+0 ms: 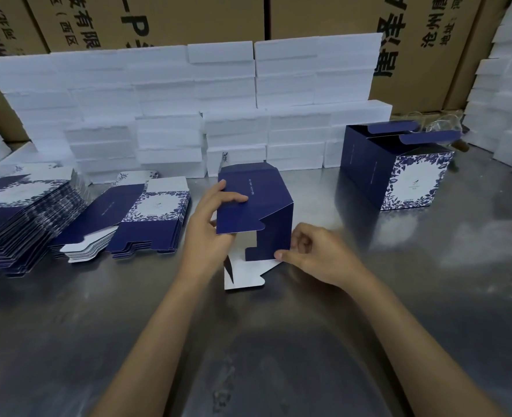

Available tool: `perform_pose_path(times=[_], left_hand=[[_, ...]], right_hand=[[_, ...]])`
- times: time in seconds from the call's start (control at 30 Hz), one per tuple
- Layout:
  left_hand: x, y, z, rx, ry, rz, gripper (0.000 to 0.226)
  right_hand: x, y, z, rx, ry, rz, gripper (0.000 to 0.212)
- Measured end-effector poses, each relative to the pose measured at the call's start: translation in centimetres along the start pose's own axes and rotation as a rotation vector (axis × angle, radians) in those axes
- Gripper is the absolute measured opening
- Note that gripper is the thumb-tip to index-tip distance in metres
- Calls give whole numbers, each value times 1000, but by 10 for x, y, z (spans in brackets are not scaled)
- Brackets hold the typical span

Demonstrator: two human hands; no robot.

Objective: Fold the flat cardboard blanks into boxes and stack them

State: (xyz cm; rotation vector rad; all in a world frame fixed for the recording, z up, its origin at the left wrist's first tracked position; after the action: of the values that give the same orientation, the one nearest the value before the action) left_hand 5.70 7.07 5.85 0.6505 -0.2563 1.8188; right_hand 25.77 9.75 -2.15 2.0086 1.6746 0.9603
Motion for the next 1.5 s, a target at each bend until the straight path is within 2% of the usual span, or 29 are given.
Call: perform_pose_path(times=[0.2,0.43,0.57,0.73,0.9,1.3,1.5], left_hand=[[2,-3,-1,-79,25,-31,44],[5,-3,-6,-108,36,-40,38],[5,-5,-8,-135,54,-51,40],[3,-9,-7,-142,48,-57,38],[2,-12,-8,-138,60,-77,38],[-2,-19,-6,-120,60,-121,40],[-5,-27,-7,-93,77,-206,50]], right_hand=[[0,-8,2,-24,44,-41,38],[5,-7,1,-2,44,-39,40],[8,5,-3,34,71,53,44],[7,10,-6,11,96,65,45],[8,30,-10,89,125,176,49],[4,44,-14,186,77,189,45],[3,74,-21,467,-24,334,24]])
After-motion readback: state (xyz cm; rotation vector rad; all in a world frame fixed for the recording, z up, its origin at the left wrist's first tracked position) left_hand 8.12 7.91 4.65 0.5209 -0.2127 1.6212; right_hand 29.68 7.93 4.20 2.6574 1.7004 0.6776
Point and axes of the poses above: each hand's wrist, its own x-axis towards the middle knuckle, its own y-axis out of the back of the hand, z = x × y, the point moved 10 cm from there along x, towards the middle knuckle, and after that the axes turned 13 degrees about z, right-handed, at the moved point
